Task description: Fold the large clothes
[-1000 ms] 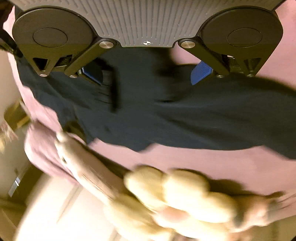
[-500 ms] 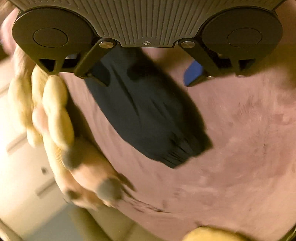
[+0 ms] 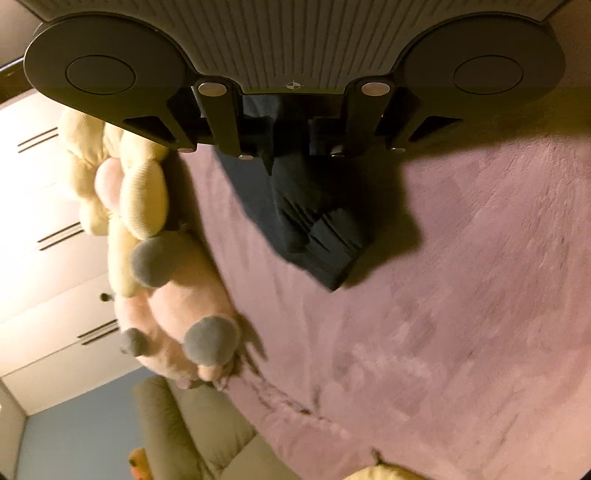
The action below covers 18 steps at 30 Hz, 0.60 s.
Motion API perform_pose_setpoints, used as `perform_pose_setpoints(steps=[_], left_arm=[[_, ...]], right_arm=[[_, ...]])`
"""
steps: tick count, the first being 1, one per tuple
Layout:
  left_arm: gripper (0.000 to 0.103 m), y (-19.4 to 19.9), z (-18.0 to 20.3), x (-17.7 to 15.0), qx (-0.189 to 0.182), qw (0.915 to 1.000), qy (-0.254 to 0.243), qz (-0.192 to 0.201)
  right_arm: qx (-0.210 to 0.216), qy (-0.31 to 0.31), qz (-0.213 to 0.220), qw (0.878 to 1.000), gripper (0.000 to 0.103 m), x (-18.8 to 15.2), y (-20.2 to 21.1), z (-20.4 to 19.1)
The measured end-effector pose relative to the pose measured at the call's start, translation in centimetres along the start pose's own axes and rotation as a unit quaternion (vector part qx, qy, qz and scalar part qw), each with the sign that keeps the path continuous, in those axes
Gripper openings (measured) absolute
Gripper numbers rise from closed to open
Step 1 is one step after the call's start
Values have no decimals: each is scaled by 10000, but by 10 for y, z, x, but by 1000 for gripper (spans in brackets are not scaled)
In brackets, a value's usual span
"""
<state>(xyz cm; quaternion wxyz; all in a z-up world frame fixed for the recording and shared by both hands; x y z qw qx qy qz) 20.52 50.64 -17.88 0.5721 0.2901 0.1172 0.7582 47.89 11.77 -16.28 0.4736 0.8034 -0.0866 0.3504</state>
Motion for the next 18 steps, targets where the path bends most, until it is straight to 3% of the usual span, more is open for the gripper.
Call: perform_pose_setpoints(steps=[4,6,8,10,14,18], left_arm=[[15,12,33,-3,-344,9990,-267,38],[15,19,57,-10,-530,9970,-573,-4],[14,23,89,-25,-802,9931,-845,-141],[14,31,124,-51,-1176,9851,-1207,-331],[14,39,196,-138,-1930,9562,-1992,-933],[14,30,243,-268,-2274,9139,-2872,-1748]], right_arm=[[86,-411,515,9978,8,4,14,5],[7,-448,112,9989,8,-10,-4,12],[84,-220,81,9997,8,-12,-9,13],[247,-448,-92,9986,8,-3,-5,19],[461,-959,248,9940,16,-1,36,41],[373,-1206,718,9894,18,-24,95,82]])
Point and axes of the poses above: each gripper's, at about its wrist camera, not at the fingertips, and y roughly against the way its jaws point, z to its right, x to its top, the point moved 6 cm from there along -y, roughly the way its jaws point, and after that the axes turned 5 degrees about y, right-handed, at the moved point
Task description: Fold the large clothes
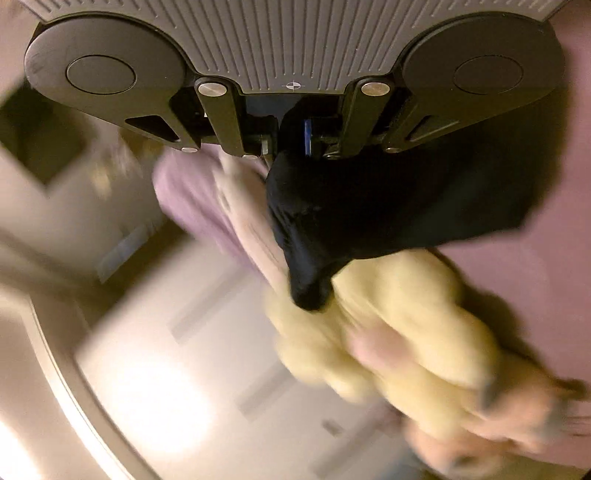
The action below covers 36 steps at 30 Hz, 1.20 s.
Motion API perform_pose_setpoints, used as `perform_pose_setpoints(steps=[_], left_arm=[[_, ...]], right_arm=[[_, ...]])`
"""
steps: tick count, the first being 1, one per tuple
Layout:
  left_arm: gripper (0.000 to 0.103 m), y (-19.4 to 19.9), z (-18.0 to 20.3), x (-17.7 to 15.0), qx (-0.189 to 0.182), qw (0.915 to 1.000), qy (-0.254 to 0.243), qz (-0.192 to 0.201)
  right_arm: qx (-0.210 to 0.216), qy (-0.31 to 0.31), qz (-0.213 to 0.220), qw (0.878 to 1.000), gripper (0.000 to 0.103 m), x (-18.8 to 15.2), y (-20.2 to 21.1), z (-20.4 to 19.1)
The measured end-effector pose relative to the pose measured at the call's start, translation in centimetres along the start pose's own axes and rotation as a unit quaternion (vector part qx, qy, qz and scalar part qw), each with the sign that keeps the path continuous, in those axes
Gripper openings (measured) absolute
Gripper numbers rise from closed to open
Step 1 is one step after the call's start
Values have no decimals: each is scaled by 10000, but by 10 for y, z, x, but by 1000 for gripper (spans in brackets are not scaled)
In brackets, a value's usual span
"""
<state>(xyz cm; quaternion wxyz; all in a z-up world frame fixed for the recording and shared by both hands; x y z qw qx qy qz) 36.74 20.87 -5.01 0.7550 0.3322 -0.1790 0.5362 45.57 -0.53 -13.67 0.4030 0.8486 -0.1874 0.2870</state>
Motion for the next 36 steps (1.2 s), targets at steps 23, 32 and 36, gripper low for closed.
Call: perform_pose_setpoints(steps=[23,32,36], left_arm=[[103,4,-42,-104,2127,9710,-853,-685],[99,-23,-88,-92,2785,9556,-723,-629],[99,-33,-88,-85,2915,9522,-716,-567]], right_arm=[[490,-1627,-44,9854,65,4,47,107],[8,-556,-150,9983,17,21,43,66],[421,-590,576,9957,14,57,93,64]])
Point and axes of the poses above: each gripper's, at about its wrist camera, not at the fingertips, and y roughly against the way its jaws point, z to its right, x to its top, the point moved 6 cm from there along -y, roughly the way its jaws point, and after that the axes turned 5 degrees about y, right-handed, at the moved point
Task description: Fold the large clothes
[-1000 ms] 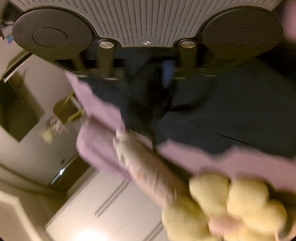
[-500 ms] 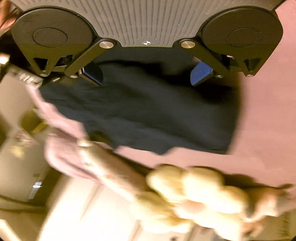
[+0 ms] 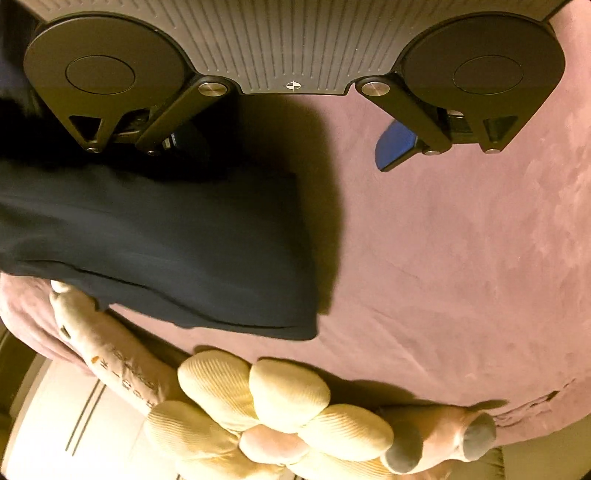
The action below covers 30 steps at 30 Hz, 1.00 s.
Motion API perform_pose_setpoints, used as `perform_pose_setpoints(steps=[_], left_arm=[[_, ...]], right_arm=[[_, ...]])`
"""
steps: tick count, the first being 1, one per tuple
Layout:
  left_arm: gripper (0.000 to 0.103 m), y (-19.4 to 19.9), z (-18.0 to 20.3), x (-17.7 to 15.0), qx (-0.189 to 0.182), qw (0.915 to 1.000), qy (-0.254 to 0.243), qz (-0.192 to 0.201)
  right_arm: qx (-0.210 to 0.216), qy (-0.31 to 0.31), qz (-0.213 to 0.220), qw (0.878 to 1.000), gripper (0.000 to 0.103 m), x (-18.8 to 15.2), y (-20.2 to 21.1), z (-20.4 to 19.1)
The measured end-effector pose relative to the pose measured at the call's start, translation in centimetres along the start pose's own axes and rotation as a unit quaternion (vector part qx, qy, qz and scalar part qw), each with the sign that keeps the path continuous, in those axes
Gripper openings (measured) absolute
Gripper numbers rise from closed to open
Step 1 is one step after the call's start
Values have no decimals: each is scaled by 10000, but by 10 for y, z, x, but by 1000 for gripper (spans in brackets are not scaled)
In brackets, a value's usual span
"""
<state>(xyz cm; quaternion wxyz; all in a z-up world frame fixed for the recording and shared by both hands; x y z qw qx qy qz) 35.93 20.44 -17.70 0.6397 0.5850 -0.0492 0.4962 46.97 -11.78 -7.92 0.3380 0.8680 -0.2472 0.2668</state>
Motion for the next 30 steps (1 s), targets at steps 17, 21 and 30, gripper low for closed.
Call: perform_pose_setpoints(steps=[17,21,30], left_arm=[[98,0,-24,16,273,9985,463,123],[98,1,-30,15,234,9982,545,125],[101,26,-6,25,-125,9992,85,357]], right_arm=[[88,-493,-862,9950,39,-56,-23,37],[280,-473,-1050,9930,17,-59,-24,17],[745,1005,389,9914,15,34,50,-63]])
Point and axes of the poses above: each gripper's, at about its wrist camera, not at the fingertips, and y roughly against the way its jaws point, z to its right, x to its top, the point moved 6 cm from there along -y, roughly the way its jaws point, and after that the axes turned 5 degrees about y, right-handed, at the moved point
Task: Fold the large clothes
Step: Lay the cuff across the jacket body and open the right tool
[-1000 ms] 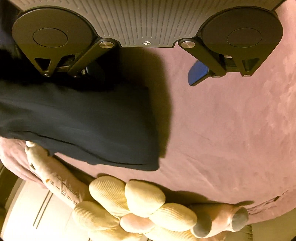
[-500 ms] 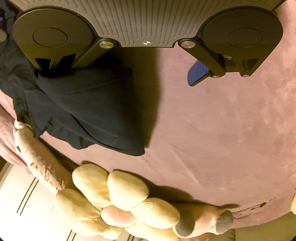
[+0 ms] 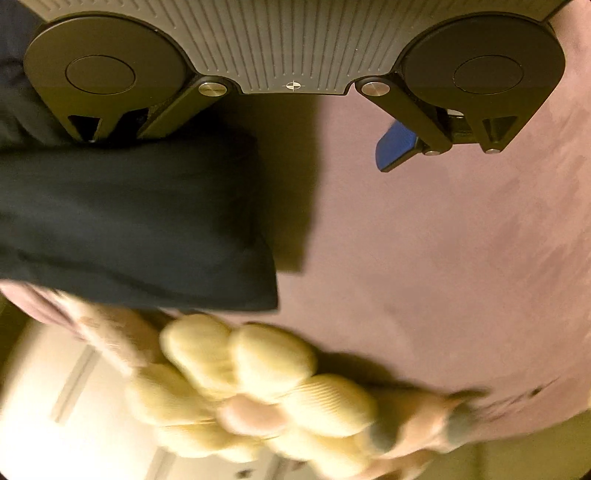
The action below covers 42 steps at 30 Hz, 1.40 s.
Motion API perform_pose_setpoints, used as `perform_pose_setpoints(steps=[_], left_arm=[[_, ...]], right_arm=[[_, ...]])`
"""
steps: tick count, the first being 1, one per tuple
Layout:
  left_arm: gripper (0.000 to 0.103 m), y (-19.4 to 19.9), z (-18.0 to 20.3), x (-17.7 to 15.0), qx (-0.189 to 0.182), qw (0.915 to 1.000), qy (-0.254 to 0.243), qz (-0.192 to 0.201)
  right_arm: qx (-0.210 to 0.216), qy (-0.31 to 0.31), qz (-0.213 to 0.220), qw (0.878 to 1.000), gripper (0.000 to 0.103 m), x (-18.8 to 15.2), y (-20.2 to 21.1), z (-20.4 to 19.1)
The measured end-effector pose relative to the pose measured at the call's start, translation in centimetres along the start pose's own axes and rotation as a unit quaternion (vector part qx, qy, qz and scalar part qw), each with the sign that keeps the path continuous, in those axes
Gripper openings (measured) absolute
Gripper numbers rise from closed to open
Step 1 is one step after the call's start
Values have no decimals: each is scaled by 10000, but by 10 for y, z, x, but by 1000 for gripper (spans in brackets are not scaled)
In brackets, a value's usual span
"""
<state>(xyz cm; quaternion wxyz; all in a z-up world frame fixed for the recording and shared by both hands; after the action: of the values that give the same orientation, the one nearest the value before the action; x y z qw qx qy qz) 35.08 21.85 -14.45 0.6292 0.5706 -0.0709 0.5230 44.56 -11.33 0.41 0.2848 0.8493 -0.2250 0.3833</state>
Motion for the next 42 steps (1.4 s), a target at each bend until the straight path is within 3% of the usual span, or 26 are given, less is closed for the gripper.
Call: perform_pose_setpoints(steps=[3,5,9,11,13,16,17,21,23,26,28,30,33,36,39,42], left_arm=[[101,8,40,-4,-259,9976,-642,83],[100,9,66,-12,-486,9949,-880,-14],[100,6,105,-36,-848,9891,-1135,-398],[100,9,117,-47,-1045,9867,-1135,-509],[100,11,127,-57,-1215,9837,-1176,-604],[100,5,139,-71,-1217,9806,-1323,-787],[99,2,142,-75,-1193,9800,-1355,-835],[93,-14,155,-83,-1247,9782,-1267,-1076],[91,-21,160,-86,-1472,9765,-998,-1219],[79,-36,159,-79,-1440,9803,-700,-1160],[69,-43,157,-75,-1354,9822,-637,-1133],[61,-46,157,-72,-1291,9830,-720,-1090],[50,-46,156,-68,-1230,9837,-873,-975],[48,-44,157,-58,-1009,9841,-1277,-712],[48,-43,154,-48,-623,9826,-1709,-368],[52,-48,145,-47,-719,9840,-1487,-670]], right_arm=[[-858,587,152,9945,15,21,22,23],[-1379,660,147,9881,15,25,34,45],[-2617,1133,201,9583,15,26,53,93],[-2990,1097,37,9479,15,21,53,123],[-3157,780,-267,9453,16,11,49,160],[-3255,88,-572,9438,23,-14,45,204],[-3258,-199,-610,9433,33,-20,46,216],[-2526,-1477,-155,9561,44,-45,63,234],[-2302,-1682,-79,9585,44,-49,64,236],[-2214,-1580,-236,9620,42,-50,48,231],[-2215,-1481,-279,9634,33,-53,47,226],[-2160,-1456,-216,9652,24,-49,42,223],[-2139,-1410,-77,9666,19,-41,47,219],[-2186,-1208,29,9683,17,-31,54,210],[-2269,-979,399,9682,16,-15,69,200],[-2302,-923,555,9672,16,-9,81,202]])
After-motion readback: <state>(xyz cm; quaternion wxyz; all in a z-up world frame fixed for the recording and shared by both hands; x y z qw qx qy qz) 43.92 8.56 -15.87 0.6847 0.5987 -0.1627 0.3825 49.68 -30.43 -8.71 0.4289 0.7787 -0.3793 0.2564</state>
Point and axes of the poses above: each gripper's, at about its wrist camera, not at the fingertips, and y roughly against the way its jaws point, z to its right, x to its top, the point moved 6 cm from there along -y, roughly the way its jaws point, and after that the axes turned 5 degrees about y, right-handed, at the moved point
